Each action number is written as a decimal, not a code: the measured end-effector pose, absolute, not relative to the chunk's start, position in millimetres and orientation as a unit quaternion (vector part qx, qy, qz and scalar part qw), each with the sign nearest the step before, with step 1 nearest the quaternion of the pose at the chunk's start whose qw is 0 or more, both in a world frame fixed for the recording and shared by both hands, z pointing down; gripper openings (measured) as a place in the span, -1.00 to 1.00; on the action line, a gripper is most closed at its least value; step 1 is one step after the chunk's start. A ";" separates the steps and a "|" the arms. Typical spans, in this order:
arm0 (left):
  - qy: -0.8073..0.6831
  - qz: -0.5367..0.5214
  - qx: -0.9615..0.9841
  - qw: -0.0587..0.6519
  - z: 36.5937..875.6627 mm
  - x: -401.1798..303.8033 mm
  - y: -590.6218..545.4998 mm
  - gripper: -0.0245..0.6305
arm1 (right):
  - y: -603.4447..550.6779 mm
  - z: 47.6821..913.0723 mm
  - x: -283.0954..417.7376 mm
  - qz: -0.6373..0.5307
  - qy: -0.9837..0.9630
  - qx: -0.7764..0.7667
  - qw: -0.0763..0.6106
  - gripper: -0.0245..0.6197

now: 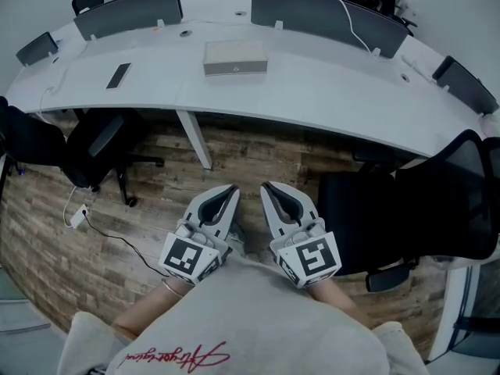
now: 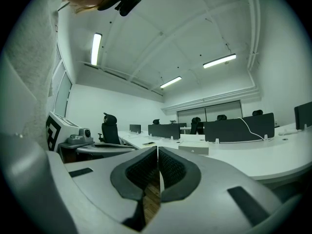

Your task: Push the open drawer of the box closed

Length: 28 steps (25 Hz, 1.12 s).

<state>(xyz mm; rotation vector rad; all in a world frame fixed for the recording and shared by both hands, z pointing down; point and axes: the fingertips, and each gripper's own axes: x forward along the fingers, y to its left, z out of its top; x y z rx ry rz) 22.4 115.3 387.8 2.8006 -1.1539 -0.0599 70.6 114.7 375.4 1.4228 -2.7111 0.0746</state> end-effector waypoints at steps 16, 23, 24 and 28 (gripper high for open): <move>-0.379 -0.016 0.924 0.056 391.0 22.7 119.1 -0.87 | 120.3 377.7 62.4 0.012 -0.890 0.454 0.045 -0.85; -0.380 -0.020 0.923 0.059 391.4 23.8 118.1 -0.87 | 120.6 377.2 64.7 0.011 -0.891 0.453 0.042 -0.85; -0.381 -0.019 0.922 0.062 391.2 24.1 118.0 -0.87 | 120.1 377.2 65.6 0.011 -0.890 0.453 0.042 -0.85; -0.381 -0.018 0.923 0.060 392.2 26.2 117.3 -0.87 | 119.7 378.0 69.2 0.013 -0.890 0.454 0.044 -0.85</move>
